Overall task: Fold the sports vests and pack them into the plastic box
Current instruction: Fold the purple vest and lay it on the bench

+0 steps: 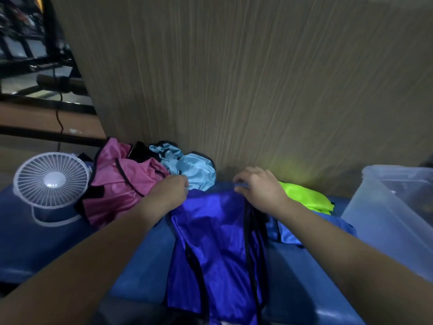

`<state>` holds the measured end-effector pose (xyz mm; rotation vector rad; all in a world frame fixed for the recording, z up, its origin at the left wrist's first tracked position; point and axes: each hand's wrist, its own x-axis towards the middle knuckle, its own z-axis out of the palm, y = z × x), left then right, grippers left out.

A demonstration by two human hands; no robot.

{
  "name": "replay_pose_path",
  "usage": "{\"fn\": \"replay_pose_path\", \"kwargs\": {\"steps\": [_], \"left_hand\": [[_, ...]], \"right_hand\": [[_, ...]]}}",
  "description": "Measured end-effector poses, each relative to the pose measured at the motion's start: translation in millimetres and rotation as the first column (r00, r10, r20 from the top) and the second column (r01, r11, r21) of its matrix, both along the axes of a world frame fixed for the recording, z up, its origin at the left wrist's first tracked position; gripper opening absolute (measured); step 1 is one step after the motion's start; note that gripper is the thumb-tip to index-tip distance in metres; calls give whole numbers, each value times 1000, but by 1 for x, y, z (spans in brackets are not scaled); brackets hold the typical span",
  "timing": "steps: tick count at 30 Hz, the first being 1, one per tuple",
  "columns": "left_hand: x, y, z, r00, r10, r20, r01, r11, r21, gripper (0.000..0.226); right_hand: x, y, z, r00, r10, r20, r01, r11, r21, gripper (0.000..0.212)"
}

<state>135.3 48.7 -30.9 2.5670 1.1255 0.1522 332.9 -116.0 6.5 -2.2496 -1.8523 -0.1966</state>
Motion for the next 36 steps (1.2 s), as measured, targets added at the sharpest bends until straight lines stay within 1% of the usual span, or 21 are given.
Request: {"fn": "replay_pose_path", "kwargs": {"steps": [3, 5, 7, 9, 11, 13, 14, 17, 19, 21, 22, 23, 24, 25, 26, 27, 29, 31, 33, 34, 36], "left_hand": [[10, 2, 7, 987, -58, -147, 58, 998, -8, 32], [13, 2, 9, 981, -86, -173, 82, 996, -28, 33], [14, 2, 9, 985, -101, -142, 87, 991, -105, 31], [15, 2, 7, 995, -90, -51, 80, 981, -176, 26], [15, 4, 5, 995, 4, 102, 22, 967, -254, 20], [15, 6, 4, 951, 136, 277, -12, 913, -408, 14], [15, 6, 4, 912, 208, 353, -5, 867, -498, 13], [13, 6, 5, 758, 393, 521, 109, 712, -694, 19], [12, 5, 6, 688, 442, 576, 203, 644, -738, 19], [12, 2, 6, 636, 469, 613, 269, 609, -746, 15], [13, 0, 7, 617, 475, 627, 280, 612, -739, 14], [14, 0, 8, 608, 448, 655, 272, 658, -702, 16], [15, 0, 8, 621, 375, 688, 237, 747, -621, 16], [16, 2, 9, 666, 264, 698, 187, 847, -498, 17], [17, 3, 11, 721, 152, 676, 155, 915, -372, 17], [19, 4, 13, 774, 70, 629, 142, 950, -279, 15], [22, 7, 19, 859, -5, 512, 131, 969, -209, 17], [24, 12, 24, 932, -97, 350, 145, 983, -115, 31], [27, 18, 23, 964, -160, 212, 162, 987, 6, 35], [29, 21, 21, 968, -171, 183, 162, 985, 61, 32], [31, 22, 15, 958, -167, 232, 147, 984, 101, 23]], "right_hand": [[12, 26, -12, 990, -56, 129, 83, 974, -212, 40], [17, 31, -22, 988, -66, 140, 103, 955, -277, 39], [20, 31, -29, 992, -79, 102, 104, 958, -266, 29], [24, 29, -33, 993, -111, -32, 103, 978, -183, 18], [27, 26, -35, 963, -123, -242, 102, 990, -99, 12], [30, 20, -34, 905, -101, -413, 91, 995, -45, 21], [32, 17, -33, 884, -92, -459, 95, 995, -17, 24], [38, 10, -31, 859, -81, -506, 124, 991, 51, 19], [41, 7, -30, 856, -83, -511, 147, 985, 86, 13], [43, 7, -32, 869, -100, -485, 169, 980, 101, 10], [44, 8, -33, 878, -113, -466, 176, 980, 94, 9], [44, 8, -35, 889, -124, -441, 179, 980, 86, 9], [44, 9, -36, 905, -132, -405, 181, 980, 85, 9], [44, 10, -38, 923, -133, -361, 178, 980, 94, 10], [45, 11, -38, 936, -129, -328, 172, 979, 106, 10], [45, 11, -38, 940, -121, -319, 167, 979, 120, 11], [46, 13, -38, 928, -117, -354, 172, 976, 130, 12], [48, 16, -36, 916, -119, -383, 177, 977, 118, 12], [50, 20, -36, 904, -105, -415, 157, 983, 92, 13], [50, 22, -36, 895, -99, -434, 144, 987, 72, 13], [51, 24, -34, 896, -108, -431, 110, 994, -22, 18]]}}
